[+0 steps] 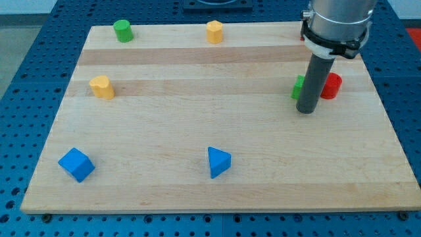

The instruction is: Move your arm to the bottom center

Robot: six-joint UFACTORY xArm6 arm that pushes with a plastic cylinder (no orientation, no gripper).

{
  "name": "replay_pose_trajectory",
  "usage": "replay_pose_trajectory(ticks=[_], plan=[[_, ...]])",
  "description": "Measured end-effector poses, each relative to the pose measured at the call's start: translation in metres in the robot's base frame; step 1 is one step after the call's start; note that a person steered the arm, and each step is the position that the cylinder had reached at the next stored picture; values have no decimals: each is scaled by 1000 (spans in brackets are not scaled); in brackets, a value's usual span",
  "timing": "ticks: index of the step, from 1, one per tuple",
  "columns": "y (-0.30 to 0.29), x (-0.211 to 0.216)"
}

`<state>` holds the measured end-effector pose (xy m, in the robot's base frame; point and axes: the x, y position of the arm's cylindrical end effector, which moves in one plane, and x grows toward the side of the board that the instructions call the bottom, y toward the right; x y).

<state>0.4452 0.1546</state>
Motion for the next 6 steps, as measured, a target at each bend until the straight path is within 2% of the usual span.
replay_pose_trajectory(ticks=[3,5,6], plan=[[-2,1],[-6,102],[-30,160]])
